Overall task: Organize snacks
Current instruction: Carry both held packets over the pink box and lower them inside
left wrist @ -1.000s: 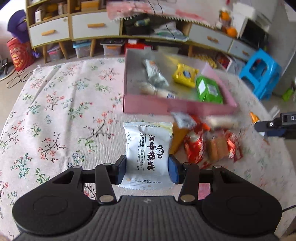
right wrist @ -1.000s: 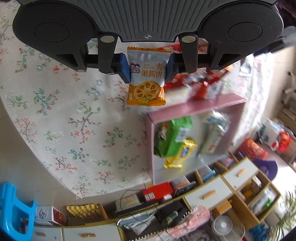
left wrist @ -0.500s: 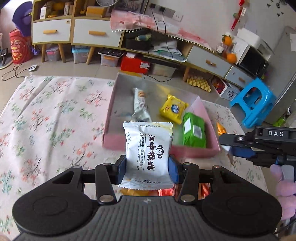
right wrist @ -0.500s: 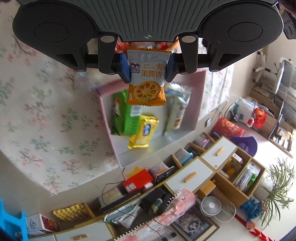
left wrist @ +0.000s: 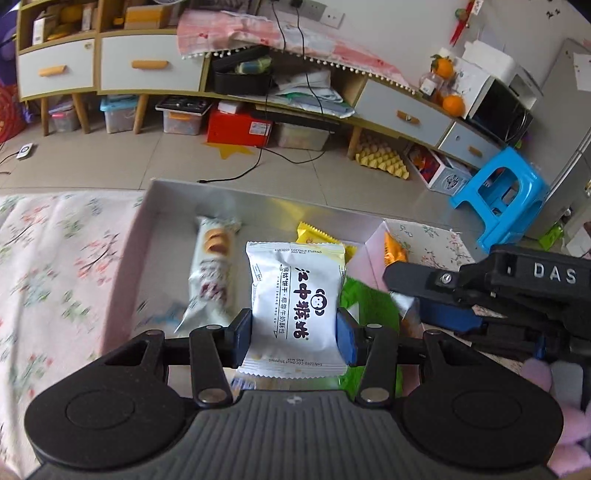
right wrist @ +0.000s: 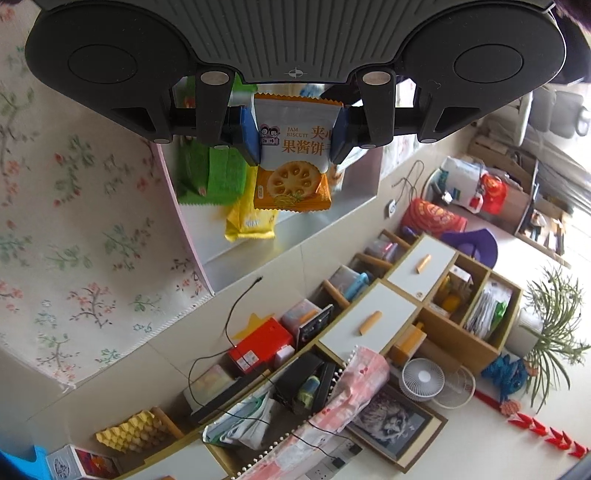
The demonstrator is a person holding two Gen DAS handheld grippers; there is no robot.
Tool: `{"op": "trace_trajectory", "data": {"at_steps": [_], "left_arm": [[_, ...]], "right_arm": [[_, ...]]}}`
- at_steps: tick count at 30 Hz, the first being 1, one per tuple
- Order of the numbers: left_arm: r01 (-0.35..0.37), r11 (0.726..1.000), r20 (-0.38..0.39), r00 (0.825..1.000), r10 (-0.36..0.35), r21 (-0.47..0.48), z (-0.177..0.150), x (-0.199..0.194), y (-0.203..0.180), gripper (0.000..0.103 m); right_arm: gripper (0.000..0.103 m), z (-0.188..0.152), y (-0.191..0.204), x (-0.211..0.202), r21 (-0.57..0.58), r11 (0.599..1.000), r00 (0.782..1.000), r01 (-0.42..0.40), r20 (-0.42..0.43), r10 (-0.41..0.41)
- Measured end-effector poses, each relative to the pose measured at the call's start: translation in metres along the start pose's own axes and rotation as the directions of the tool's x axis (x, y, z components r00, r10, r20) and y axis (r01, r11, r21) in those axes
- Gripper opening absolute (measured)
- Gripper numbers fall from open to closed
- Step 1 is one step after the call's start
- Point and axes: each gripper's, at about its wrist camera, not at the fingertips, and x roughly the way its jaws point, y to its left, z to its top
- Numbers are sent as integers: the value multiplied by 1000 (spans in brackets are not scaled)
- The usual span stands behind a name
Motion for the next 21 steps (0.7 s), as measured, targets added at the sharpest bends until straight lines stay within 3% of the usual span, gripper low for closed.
{"op": "trace_trajectory", "data": {"at_steps": [6,12,21], "left_arm": [[-45,998,-28,999,46,36,4,18,6,44],[-150,982,-22,988,154,118,0,17,17,44],[-118,979,-16,992,122,169,-4,15,16,44]], "right_arm": [[40,6,-8,23,17,999,999,-32,-18,33],[40,3,-6,39,-17,999,999,-32,-40,32],[40,-7,0,44,-114,993,995,0,-95,-11]]}}
